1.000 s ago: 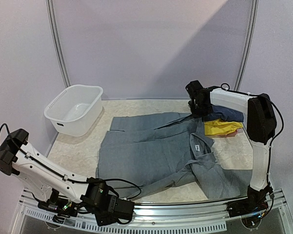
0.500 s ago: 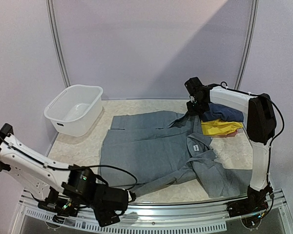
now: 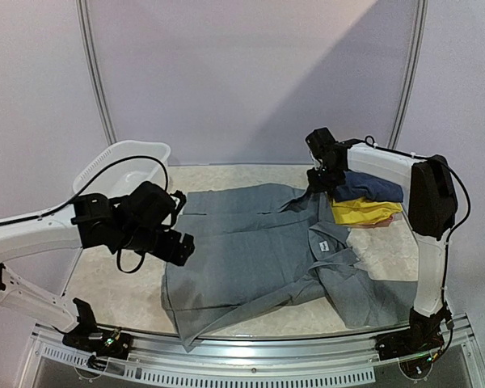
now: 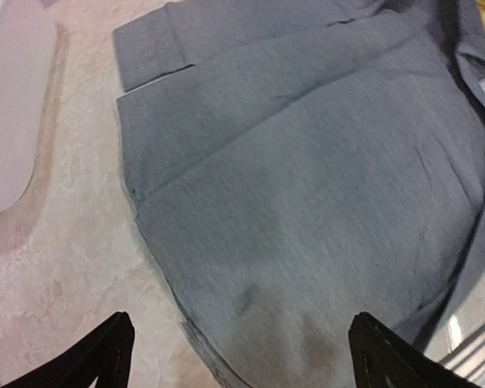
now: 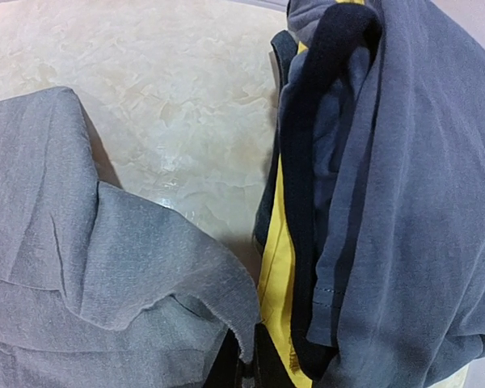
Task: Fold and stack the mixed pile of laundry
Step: Adjust the crumpled shirt at the center of the board.
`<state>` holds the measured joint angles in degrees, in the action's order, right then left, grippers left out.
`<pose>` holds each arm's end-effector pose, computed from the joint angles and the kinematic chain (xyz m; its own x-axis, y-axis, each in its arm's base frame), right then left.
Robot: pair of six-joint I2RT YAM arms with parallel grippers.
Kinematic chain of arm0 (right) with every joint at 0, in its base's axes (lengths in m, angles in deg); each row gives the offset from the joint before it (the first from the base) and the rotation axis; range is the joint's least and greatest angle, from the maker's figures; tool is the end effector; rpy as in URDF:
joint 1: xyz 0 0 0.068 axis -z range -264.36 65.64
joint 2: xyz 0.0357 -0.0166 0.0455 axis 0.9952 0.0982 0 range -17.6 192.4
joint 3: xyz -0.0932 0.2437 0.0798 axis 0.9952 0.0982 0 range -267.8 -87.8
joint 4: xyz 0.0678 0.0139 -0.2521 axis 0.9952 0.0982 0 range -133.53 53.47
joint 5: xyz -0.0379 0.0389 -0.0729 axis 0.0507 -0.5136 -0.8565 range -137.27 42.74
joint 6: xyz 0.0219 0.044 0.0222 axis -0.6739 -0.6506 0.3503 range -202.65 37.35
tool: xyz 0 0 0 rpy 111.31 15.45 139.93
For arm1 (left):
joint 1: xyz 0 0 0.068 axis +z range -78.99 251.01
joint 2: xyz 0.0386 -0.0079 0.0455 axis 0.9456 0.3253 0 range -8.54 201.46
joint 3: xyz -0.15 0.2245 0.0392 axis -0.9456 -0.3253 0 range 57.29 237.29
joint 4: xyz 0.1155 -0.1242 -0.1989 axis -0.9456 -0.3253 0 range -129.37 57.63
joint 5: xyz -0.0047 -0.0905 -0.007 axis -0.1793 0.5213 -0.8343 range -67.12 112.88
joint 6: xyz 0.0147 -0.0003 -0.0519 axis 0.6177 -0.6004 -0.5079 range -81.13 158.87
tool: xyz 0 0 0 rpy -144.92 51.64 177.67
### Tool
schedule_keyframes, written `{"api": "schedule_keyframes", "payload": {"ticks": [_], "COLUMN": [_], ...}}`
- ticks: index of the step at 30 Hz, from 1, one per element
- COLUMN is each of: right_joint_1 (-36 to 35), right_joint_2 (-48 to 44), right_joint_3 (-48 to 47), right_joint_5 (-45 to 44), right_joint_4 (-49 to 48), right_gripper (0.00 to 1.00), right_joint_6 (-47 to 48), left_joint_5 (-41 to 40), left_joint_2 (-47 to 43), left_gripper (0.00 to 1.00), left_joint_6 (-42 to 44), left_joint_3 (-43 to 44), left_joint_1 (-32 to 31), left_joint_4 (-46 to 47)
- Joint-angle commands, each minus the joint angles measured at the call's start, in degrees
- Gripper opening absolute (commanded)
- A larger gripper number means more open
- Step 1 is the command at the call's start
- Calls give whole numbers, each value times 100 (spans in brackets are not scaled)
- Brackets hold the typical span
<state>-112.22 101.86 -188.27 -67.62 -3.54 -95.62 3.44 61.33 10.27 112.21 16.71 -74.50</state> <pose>0.4093 0.2022 0.2285 -0.8011 -0.1854 -0.5691 -0.1024 0.9793 -0.1748 0.1495 -0.1878 0.2658 -0.7460 0.2648 -0.6110 0.3452 0.9384 -0.0149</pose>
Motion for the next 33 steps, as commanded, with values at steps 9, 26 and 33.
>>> {"api": "schedule_keyframes", "payload": {"ticks": [9, 26, 33], "right_joint_1": [-16, -17, -27], "right_joint_2": [84, 32, 7], "right_joint_3": [286, 398, 370], "right_joint_5": [405, 545, 629], "right_joint_4": [-227, -155, -168], "right_gripper": [5, 5, 5], "right_joint_6": [-95, -98, -109], "left_joint_5": [744, 579, 485], "left_joint_2": [3107, 5232, 5321], "left_gripper": [78, 66, 58], "left_joint_6": [931, 1036, 1023], "left_joint_3": [1247, 2911, 2902], "left_joint_1": [2357, 2871, 2902], "left_joint_4": [1446, 1036, 1020]}}
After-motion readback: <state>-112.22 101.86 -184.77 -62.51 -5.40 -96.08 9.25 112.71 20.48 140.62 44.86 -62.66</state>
